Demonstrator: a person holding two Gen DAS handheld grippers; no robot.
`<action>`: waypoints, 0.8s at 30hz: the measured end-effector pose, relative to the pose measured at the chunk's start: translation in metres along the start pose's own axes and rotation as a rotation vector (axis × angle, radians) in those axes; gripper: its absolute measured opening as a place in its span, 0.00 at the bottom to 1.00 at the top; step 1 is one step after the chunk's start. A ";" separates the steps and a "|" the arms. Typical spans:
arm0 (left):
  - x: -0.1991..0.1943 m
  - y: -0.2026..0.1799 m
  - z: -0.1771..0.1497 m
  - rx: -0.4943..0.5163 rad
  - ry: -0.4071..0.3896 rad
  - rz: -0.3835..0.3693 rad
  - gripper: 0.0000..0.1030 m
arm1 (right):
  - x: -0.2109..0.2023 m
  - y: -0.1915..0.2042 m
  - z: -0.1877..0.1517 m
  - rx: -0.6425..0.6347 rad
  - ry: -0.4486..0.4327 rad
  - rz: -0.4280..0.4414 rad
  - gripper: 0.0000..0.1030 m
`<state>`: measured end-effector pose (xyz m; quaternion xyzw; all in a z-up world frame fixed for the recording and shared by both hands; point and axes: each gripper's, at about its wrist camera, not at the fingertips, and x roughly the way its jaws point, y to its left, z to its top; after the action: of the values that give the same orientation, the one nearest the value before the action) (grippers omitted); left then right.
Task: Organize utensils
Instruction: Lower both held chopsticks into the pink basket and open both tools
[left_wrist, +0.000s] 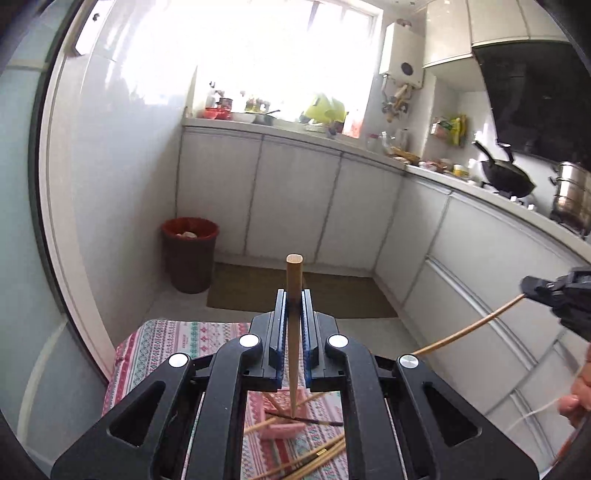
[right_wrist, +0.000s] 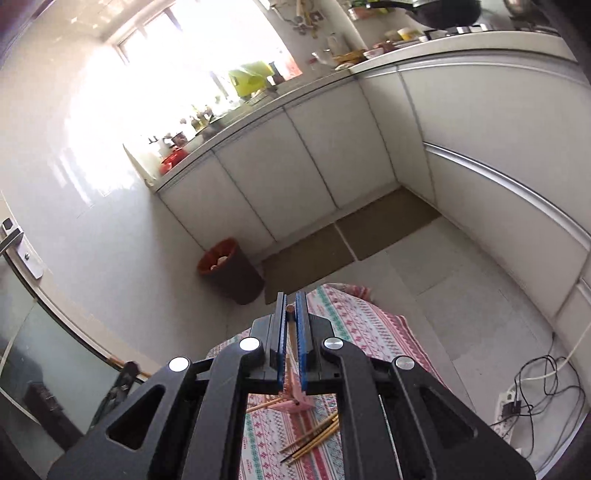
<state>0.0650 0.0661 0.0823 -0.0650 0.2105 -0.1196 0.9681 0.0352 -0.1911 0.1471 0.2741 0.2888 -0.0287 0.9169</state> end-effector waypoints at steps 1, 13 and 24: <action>0.010 0.001 -0.003 0.001 0.006 0.013 0.06 | 0.007 0.004 -0.002 -0.005 0.014 0.010 0.05; 0.050 0.033 -0.025 -0.091 0.072 0.019 0.23 | 0.066 0.034 -0.029 -0.062 0.109 0.030 0.05; 0.032 0.049 -0.015 -0.143 0.048 0.035 0.29 | 0.114 0.070 -0.050 -0.160 0.103 0.026 0.08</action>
<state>0.0969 0.1044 0.0475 -0.1273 0.2429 -0.0887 0.9576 0.1189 -0.0939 0.0847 0.2050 0.3333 0.0203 0.9200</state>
